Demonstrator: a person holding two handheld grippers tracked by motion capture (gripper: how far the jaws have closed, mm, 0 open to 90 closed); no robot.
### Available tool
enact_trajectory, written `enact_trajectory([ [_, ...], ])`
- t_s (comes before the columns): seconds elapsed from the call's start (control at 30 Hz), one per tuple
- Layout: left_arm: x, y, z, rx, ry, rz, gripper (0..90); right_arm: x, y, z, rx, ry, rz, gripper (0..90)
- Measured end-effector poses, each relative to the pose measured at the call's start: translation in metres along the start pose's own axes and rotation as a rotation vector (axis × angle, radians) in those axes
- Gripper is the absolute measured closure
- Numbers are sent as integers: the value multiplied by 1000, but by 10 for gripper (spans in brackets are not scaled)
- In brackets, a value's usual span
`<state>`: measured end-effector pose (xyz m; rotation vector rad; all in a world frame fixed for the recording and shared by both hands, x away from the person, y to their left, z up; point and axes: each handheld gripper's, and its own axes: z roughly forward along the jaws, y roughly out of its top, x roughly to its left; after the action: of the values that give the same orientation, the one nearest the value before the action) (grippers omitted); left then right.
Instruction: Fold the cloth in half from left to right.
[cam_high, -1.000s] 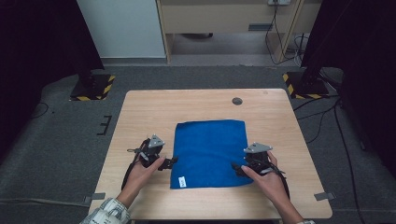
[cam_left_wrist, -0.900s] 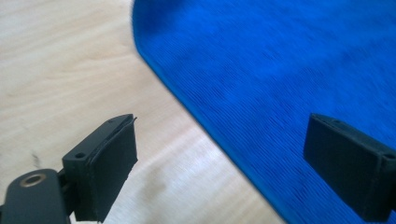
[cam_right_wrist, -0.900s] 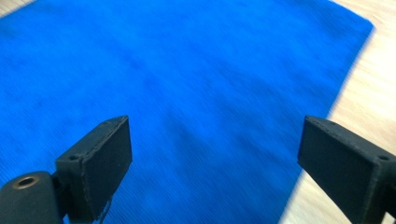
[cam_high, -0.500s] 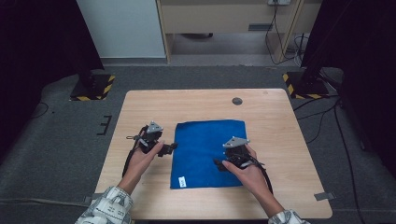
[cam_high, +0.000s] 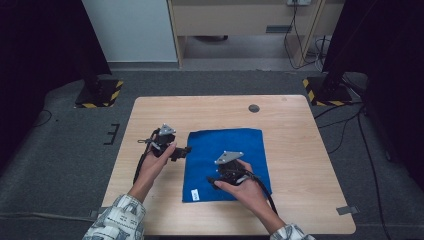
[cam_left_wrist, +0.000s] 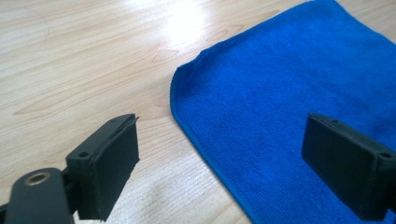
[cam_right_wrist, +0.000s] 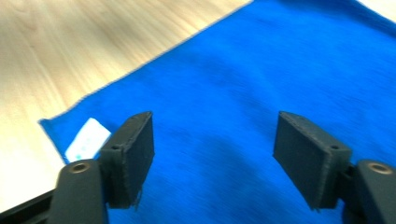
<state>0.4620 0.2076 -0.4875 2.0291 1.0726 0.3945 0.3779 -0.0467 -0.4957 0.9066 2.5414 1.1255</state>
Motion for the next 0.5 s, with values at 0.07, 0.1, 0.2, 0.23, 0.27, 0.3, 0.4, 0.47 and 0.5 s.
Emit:
enact_trajectory([
  [0.07,1,0,2,7,1,0,109,7,2,3,-8,21,-14,372],
  [0.1,2,0,2,4,2,-7,110,10,3,5,-8,29,-23,406],
  [0.2,3,0,3,-1,2,-16,110,21,5,9,-7,61,-48,510],
  [0.23,3,0,3,1,-1,-18,110,24,6,10,-9,68,-56,550],
  [0.27,3,0,3,1,-1,-18,110,24,6,10,-9,68,-56,550],
  [0.3,4,-1,4,2,-1,-23,110,30,7,12,-8,89,-72,630],
  [0.4,5,-1,5,2,0,-23,111,39,7,16,-5,117,-96,739],
  [0.47,5,-1,5,-2,-1,-22,113,46,7,18,-2,135,-111,793],
  [0.5,5,-1,5,-2,-1,-22,113,49,7,20,1,148,-115,807],
])
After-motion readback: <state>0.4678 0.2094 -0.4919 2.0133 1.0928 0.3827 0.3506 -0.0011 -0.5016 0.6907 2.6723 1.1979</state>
